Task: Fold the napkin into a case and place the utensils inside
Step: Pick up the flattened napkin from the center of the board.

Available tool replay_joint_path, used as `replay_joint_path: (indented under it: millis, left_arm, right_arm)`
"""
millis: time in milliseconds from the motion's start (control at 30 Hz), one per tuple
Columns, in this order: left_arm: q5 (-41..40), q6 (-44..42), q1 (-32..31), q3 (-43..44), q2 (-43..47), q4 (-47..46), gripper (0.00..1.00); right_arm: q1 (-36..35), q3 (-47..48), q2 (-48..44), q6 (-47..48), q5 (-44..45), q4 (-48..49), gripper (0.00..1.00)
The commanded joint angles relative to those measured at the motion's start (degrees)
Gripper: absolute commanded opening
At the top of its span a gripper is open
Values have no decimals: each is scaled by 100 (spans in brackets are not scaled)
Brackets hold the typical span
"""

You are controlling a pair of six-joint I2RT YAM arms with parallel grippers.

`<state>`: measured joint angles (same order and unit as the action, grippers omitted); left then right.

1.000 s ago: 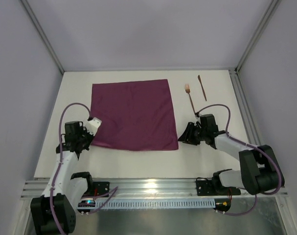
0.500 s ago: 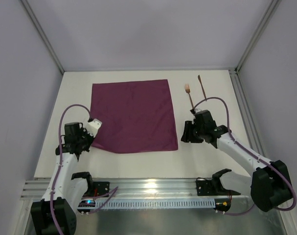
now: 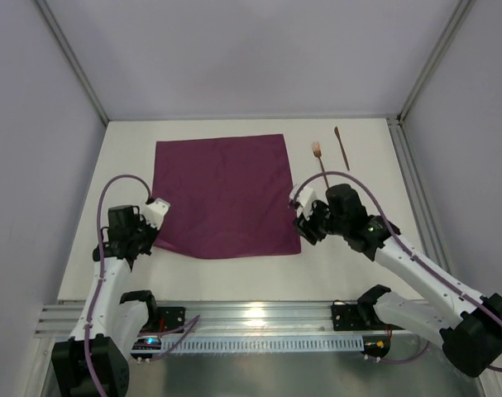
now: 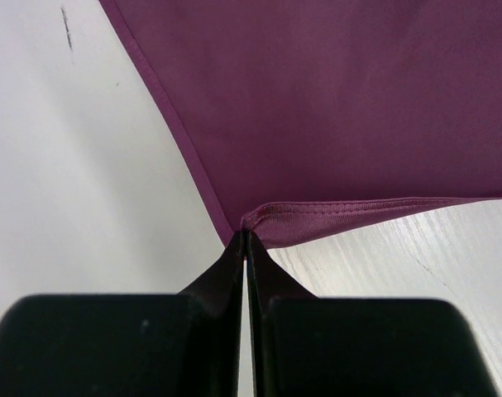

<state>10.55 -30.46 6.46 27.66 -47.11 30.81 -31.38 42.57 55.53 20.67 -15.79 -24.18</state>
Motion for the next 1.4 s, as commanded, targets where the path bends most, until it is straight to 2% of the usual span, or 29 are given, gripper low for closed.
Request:
replay_joint_path:
  millis: [0,233,467,767,1067,1167,1200,1267,1300,1333,1367]
  left_arm:
    - [44,189,22,187,88,22,0]
    - [62,172,22,143,246,22,0]
    - [79,102,13,152,360,83,0]
    - [62,93,13,161,396,180,0]
    - [35,66,13,231,378,198,0]
    - [35,66,13,284,396,250,0]
    - [27,75,13,293,405,285,0]
    - [9,66,13,310,413,329,0]
    - [9,58,13,336,422,338,0]
    - [-17,66,13,345,422,373,0]
    - [-26,75,13,354,431,391,0]
  right_arm:
    - [-351,-319,326,2159,-416,-358,54]
    - [-747,-196,1407,2548,137,-781,54]
    - [-931,-468,1575,2881,208,-333,54]
    - [-1257,-767,1716,3136,928,326,54]
    - [-1318,-838,2146,3339,1043,599,53]
    - [-1318,-794,2427,3207,1192,634,34]
    - [-1318,-759,2550,3181,1227,521,24]
    - [-1353,-688,2612,3137,1333,389,16]
    - [-1371,-662,2630,3119,1385,275,8]
    - [-1397,-627,2612,3102,1447,222,4]
    - [-1424,-609,2595,3032,1465,169,4]
